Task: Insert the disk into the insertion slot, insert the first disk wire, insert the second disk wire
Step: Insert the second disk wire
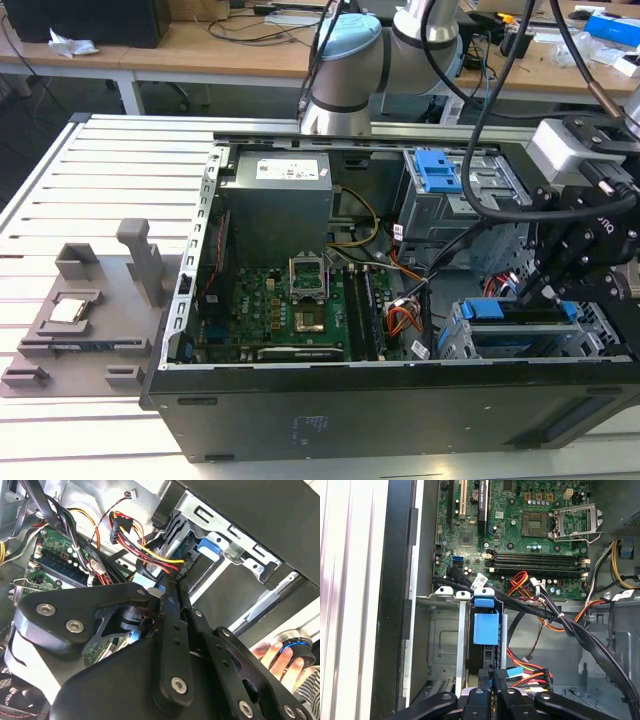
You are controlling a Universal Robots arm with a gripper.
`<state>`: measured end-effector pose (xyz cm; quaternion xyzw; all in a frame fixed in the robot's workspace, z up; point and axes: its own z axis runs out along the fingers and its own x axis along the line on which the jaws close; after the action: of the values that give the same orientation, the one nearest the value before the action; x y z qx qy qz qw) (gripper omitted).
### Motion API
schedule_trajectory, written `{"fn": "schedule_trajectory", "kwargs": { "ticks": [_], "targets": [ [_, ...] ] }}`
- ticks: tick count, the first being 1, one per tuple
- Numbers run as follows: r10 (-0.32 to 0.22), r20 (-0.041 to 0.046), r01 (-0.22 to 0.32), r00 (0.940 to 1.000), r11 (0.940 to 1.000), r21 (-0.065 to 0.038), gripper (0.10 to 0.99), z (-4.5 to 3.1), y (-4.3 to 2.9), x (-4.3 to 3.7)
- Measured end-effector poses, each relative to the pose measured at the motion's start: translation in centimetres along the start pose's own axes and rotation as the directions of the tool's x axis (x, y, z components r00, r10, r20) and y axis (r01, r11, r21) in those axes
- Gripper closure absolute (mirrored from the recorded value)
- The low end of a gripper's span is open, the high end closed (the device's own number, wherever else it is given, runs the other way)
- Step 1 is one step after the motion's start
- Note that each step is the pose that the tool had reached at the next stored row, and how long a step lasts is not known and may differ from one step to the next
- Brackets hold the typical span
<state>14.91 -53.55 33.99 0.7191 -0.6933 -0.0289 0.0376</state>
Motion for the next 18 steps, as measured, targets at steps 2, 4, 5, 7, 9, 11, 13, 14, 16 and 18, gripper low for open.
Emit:
{"fn": "schedule_trajectory", "kwargs": {
  "ticks": [2, 4, 5, 7, 9, 11, 13, 14, 16, 18],
  "targets": [
    [0.000, 0.0009, 0.000, 1.0000, 1.0000, 0.000, 0.937, 0.06, -0.01, 0.00],
    [0.000, 0.0022, 0.000, 1.0000, 1.0000, 0.000, 0.937, -0.11, 0.01, 0.00],
    [0.000, 0.0019, 0.000, 1.0000, 1.0000, 0.000, 0.937, -0.15, 0.02, 0.00],
    [0.000, 0.0043, 0.000, 1.0000, 1.0000, 0.000, 0.937, -0.21, 0.02, -0.01],
    [-0.001, 0.0055, 0.001, 1.0000, 1.0000, 0.000, 0.937, -0.21, 0.02, 0.00],
    [-0.001, 0.0084, 0.001, 1.0000, 1.0000, 0.000, 0.937, -0.13, 0.01, 0.00],
    [-0.001, 0.0089, 0.001, 1.0000, 1.0000, 0.000, 0.937, -0.09, 0.01, 0.00],
    [-0.001, 0.0091, 0.001, 1.0000, 1.0000, 0.000, 0.937, -0.08, 0.01, 0.00],
    [-0.001, 0.0092, 0.001, 1.0000, 1.0000, 0.000, 0.937, -0.05, 0.00, 0.00],
    [-0.001, 0.0092, 0.001, 1.0000, 1.0000, 0.000, 0.937, -0.05, -0.01, 0.00]
  ]
}}
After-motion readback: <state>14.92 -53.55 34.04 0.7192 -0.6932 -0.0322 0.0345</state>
